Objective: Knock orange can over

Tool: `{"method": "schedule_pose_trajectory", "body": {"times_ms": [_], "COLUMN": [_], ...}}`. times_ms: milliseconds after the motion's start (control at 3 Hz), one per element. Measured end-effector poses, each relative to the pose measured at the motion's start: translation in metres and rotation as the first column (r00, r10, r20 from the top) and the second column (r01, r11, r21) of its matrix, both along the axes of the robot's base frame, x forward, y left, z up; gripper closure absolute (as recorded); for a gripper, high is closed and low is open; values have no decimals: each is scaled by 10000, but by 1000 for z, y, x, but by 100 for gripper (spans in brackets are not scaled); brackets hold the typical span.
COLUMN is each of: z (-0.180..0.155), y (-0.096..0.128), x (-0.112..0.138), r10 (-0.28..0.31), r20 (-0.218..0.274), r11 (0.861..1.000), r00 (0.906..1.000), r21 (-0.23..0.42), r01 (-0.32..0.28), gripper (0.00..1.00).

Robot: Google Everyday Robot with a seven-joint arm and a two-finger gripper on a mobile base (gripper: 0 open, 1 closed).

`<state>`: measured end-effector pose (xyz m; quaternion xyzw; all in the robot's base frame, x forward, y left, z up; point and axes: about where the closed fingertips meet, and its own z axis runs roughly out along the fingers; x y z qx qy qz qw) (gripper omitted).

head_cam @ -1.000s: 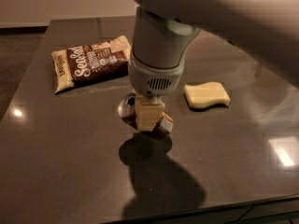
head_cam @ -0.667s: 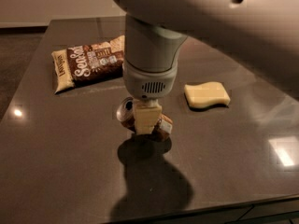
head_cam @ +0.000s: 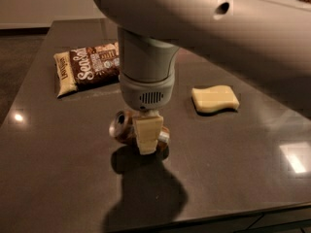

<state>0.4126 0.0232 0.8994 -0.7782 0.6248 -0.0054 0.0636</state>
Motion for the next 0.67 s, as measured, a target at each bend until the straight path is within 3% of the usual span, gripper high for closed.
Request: {"method": "schedule_pose_trajectory", "body": {"times_ms": [667], "z": [-7], "y": [5], "x": [-6], "r10": [156], "r20": [-170], "r11": [9999], "r00": [9997], "r21": [-21], "r01": [-156], "gripper": [0]}}
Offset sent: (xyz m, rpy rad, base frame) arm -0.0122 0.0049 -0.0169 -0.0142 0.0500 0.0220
